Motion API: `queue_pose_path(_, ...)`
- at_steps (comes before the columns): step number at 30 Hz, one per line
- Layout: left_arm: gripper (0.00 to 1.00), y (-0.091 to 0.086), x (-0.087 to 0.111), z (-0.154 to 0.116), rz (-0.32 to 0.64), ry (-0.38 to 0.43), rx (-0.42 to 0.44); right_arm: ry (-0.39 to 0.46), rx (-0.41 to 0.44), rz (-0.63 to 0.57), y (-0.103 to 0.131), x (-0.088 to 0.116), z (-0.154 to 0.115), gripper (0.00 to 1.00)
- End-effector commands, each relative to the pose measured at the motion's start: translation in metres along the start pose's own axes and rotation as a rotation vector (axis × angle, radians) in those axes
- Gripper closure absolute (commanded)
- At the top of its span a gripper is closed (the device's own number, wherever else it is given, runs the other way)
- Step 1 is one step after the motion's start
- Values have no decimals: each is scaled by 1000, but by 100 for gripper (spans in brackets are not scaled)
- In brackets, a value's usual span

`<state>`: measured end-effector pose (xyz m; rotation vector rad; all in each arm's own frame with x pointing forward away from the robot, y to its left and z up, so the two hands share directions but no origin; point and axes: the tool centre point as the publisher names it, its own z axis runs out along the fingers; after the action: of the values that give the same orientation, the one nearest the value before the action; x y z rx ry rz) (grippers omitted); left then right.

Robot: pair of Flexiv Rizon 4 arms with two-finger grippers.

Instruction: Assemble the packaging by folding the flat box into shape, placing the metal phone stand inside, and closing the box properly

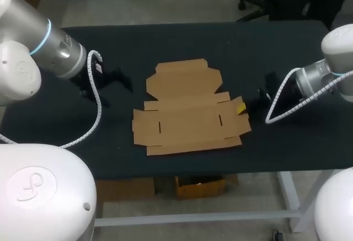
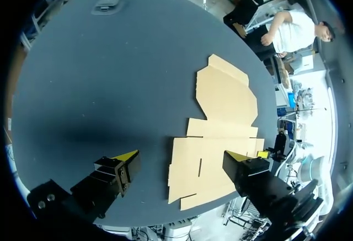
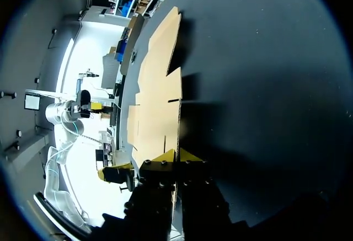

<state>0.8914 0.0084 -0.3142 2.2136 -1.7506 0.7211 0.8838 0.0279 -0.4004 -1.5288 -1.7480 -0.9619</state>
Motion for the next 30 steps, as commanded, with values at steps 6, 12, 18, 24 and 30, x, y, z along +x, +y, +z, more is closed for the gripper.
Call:
queue_pose_path(6, 0, 2, 0, -2, 1, -5, 5, 4, -8, 7, -5, -1, -2, 100)
queue_pose_path(12, 0, 2, 0, -1, 2, -5, 4, -1, -15, 10, -5, -1, -2, 100)
queue_pose_path(18, 0, 1, 0, 0, 1, -5, 0, -1, -20, 15, -6, -2, -2, 100)
queue_pose_path(24, 0, 0, -1, 0, -1, -5, 0, -8, -23, 28, -6, -1, -1, 89)
queue_pose_path(30, 0, -1, -2, 0, -2, -4, -2, -13, -31, 31, -7, -1, -5, 66)
